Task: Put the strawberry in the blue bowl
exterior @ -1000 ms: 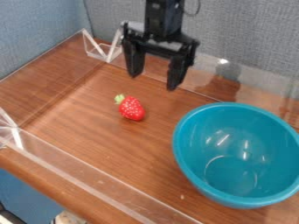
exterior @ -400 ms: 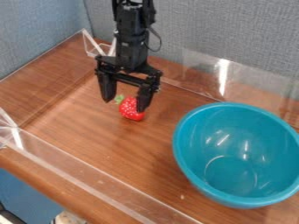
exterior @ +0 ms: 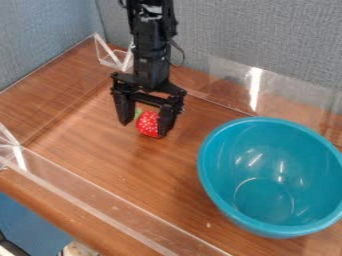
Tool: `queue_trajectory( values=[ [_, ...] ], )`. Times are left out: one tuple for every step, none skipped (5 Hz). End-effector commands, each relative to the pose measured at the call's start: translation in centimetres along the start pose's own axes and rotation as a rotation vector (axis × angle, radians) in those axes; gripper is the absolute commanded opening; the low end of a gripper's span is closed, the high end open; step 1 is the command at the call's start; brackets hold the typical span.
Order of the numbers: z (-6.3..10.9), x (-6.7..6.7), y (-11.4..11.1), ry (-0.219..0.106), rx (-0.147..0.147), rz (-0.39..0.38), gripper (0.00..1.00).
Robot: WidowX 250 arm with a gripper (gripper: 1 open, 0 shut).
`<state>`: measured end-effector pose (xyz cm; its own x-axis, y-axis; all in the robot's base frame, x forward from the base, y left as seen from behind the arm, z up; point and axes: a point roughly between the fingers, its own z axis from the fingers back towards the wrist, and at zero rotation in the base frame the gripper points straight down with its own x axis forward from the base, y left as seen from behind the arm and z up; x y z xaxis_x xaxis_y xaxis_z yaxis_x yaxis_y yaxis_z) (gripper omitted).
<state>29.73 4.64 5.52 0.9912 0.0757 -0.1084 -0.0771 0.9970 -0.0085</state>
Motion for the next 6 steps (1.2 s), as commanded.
queue_trajectory(
  values=[
    [1.4, 0.2, 0.4, -0.061, -0.014, 0.015, 1.0],
    [1.6, 0.0, 0.2, -0.076, -0.028, 0.01, 1.0],
    [2.0, -0.4, -0.1, -0.096, -0.04, 0.002, 1.0],
    [2.5, -0.9, -0.4, -0.118, -0.051, -0.008, 1.0],
    [3.0, -1.2, -0.7, -0.141, -0.059, -0.02, 1.0],
    [3.2, -1.5, -1.0, -0.156, -0.061, -0.033, 1.0]
  ],
)
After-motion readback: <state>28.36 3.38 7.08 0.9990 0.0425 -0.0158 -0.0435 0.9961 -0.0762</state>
